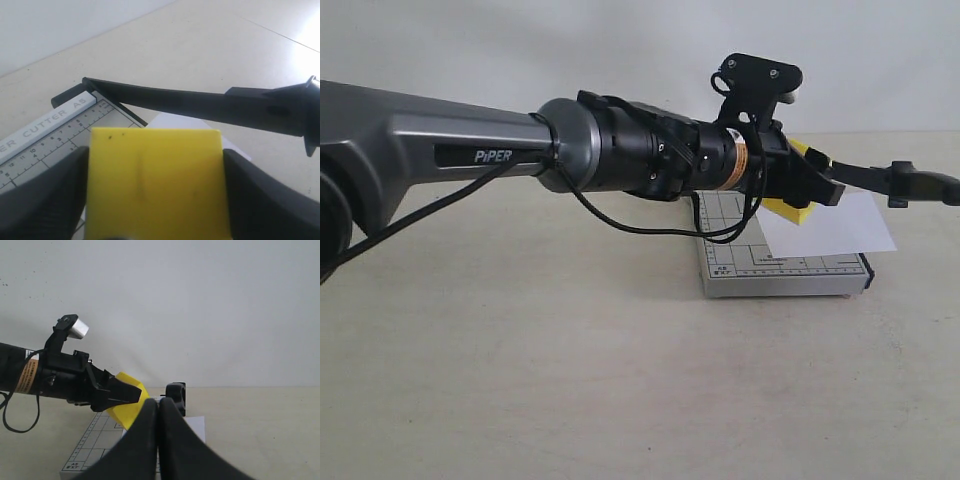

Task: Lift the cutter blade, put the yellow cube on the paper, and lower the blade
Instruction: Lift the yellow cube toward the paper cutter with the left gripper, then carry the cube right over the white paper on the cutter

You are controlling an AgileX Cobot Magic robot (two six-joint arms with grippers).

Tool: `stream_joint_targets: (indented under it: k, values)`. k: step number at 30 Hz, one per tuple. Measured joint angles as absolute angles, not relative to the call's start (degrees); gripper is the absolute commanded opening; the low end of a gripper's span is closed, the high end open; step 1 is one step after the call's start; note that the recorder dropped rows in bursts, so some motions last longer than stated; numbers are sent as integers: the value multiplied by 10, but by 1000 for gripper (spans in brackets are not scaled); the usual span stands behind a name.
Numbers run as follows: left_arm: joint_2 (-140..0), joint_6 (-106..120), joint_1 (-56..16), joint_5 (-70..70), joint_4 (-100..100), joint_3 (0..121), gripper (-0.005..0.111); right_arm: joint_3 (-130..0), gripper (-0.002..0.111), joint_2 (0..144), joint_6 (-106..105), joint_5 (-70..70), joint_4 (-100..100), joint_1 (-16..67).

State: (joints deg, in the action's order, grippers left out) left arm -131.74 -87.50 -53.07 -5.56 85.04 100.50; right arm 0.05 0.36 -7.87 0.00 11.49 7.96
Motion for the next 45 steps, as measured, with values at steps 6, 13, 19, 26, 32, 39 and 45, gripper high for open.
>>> stream_joint_targets:
  k: [6, 13, 19, 26, 32, 39, 45]
  values:
    - [-1317, -875, -531, -56, 850, 1005, 4, 1, 0, 4, -79, 0, 115, 80]
    - [-1279, -875, -531, -8, 897, 970, 4, 1, 0, 4, -79, 0, 115, 80]
    - [-1155, -875, -531, 100, 889, 844, 4, 1, 0, 4, -79, 0, 115, 80]
    - [-1086, -873, -531, 170, 869, 742, 4, 1, 0, 4, -79, 0, 115, 80]
    - [-1049, -862, -531, 205, 827, 686, 4, 1, 0, 4, -79, 0, 115, 80]
    - [-1032, -836, -531, 209, 820, 662, 4, 1, 0, 4, -79, 0, 115, 80]
    - [-1034, -815, -531, 135, 830, 663, 4, 1, 0, 4, -79, 0, 115, 80]
